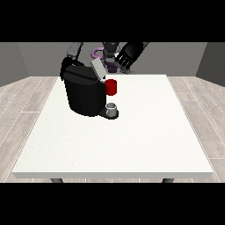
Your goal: Insert the coffee pod into the coffee machine and close the lid
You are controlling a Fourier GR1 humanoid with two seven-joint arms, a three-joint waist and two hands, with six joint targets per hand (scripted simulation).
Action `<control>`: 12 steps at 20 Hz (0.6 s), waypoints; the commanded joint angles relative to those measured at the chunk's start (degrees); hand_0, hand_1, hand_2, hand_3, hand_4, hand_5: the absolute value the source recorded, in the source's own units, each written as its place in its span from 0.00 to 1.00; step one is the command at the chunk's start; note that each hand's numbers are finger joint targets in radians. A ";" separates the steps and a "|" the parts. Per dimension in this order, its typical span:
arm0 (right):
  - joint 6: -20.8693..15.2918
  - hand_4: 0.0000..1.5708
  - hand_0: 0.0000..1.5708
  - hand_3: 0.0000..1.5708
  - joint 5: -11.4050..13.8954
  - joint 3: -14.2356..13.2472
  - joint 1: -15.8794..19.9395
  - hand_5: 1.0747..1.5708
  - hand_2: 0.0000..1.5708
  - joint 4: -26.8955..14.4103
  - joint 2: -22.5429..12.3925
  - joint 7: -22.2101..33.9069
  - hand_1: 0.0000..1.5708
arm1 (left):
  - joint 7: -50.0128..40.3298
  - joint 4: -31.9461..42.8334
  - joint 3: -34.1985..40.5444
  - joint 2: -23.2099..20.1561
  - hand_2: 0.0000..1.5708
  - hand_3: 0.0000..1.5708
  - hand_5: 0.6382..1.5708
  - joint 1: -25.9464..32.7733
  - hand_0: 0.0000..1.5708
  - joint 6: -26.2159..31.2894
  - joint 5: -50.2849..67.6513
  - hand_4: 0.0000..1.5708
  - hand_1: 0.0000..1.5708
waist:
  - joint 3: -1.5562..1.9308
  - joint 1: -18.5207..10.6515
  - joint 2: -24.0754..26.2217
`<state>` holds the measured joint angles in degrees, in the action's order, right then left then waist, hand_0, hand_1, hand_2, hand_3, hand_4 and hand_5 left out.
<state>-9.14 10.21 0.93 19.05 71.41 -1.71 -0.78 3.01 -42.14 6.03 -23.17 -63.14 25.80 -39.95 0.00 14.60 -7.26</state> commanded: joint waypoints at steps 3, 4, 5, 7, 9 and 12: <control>-0.68 0.02 0.00 0.00 0.69 0.11 3.59 1.00 0.00 2.83 -0.06 0.63 0.00 | -0.91 2.01 2.12 -4.00 0.83 0.80 1.00 -6.42 0.79 0.75 -0.23 0.31 0.79 | 0.01 2.70 -5.18; 2.12 0.00 0.00 0.00 -0.69 -1.20 3.64 1.00 0.00 3.40 -2.71 1.95 0.00 | -0.47 1.43 1.36 -2.00 0.82 0.79 1.00 -4.40 0.78 -1.44 -0.73 0.30 0.78 | 0.00 2.64 -4.03; -1.65 0.17 0.00 0.00 0.22 -1.24 5.56 1.00 0.00 2.07 0.12 0.64 0.00 | -0.79 0.99 0.88 -0.96 0.82 0.78 1.00 -6.13 0.78 -1.86 -0.98 0.30 0.78 | 0.01 1.82 -6.52; 1.53 0.11 0.00 0.00 -1.87 -2.74 5.17 1.00 0.00 4.72 -2.73 3.04 0.00 | 1.26 2.31 1.00 -2.53 0.83 0.80 1.00 -4.34 0.81 -0.45 -0.87 0.30 0.81 | 0.00 3.11 -4.98; 0.54 0.00 0.00 0.00 -0.94 -2.36 2.22 1.00 0.00 3.62 -2.37 -0.34 0.00 | 0.92 2.65 1.42 -2.84 0.83 0.79 1.00 -4.39 0.80 -0.86 -0.92 0.31 0.80 | 0.01 2.97 -6.28; -0.20 0.00 0.00 0.00 -0.19 -1.90 4.92 1.00 0.00 4.57 -1.97 1.34 0.00 | 0.94 3.21 0.94 -3.01 0.81 0.79 1.00 -6.37 0.77 -2.33 -2.13 0.30 0.77 | 0.01 3.92 -8.92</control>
<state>-9.27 9.94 -0.52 22.22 75.08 -3.09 0.25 3.18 -39.62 7.07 -25.22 -68.07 24.48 -41.17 0.01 17.69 -13.37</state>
